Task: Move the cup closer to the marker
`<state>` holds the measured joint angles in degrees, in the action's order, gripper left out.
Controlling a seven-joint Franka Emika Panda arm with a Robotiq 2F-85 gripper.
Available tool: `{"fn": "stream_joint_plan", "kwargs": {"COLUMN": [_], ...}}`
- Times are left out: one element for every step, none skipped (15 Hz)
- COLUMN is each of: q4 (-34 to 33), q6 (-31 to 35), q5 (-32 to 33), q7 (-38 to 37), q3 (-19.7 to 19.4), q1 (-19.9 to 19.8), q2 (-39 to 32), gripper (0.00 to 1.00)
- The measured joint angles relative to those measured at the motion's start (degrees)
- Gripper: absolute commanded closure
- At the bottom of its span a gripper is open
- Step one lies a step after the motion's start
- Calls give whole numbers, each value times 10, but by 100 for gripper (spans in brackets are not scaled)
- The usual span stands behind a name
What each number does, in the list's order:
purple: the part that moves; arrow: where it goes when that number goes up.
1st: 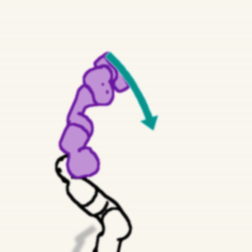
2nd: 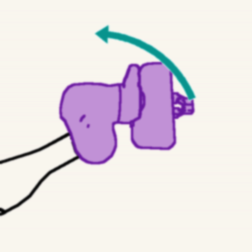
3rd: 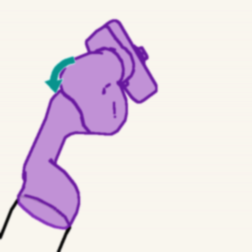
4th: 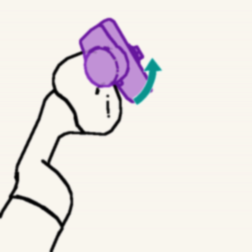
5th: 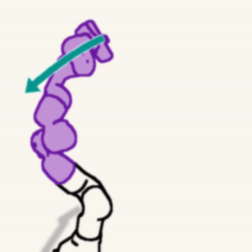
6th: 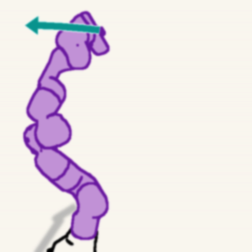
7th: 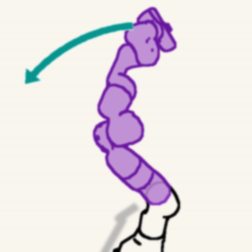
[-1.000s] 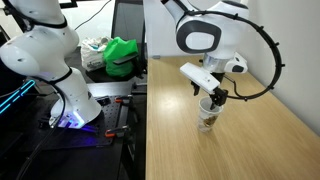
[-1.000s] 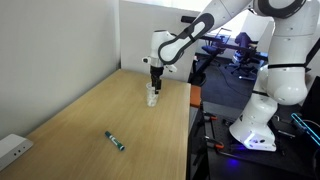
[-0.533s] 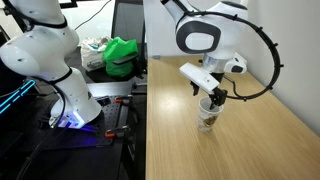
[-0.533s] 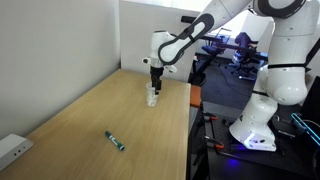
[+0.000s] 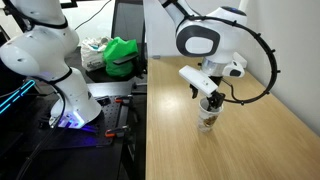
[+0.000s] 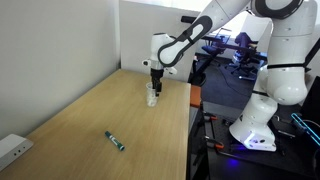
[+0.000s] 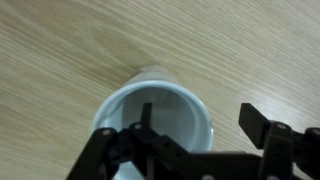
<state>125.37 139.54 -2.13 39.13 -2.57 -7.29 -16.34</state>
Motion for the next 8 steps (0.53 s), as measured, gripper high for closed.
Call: {"fn": "stream_joint_plan", "kwargs": {"q4": [0,0,0,0,1,1,1,1], "q6": [0,0,0,0,0,0,0,0], "q5": [0,0,0,0,0,0,0,1], "q7": [0,0,0,0,0,0,0,0], "q3": [0,0,0,0,0,0,1,1], "q1": [0,-1,-1,-1,-1,-1,-2,-2], "q2": [-1,-1,-1,-1,-1,-1,-1,-1], "gripper": [51,57,66,73,81,88,95,99]}}
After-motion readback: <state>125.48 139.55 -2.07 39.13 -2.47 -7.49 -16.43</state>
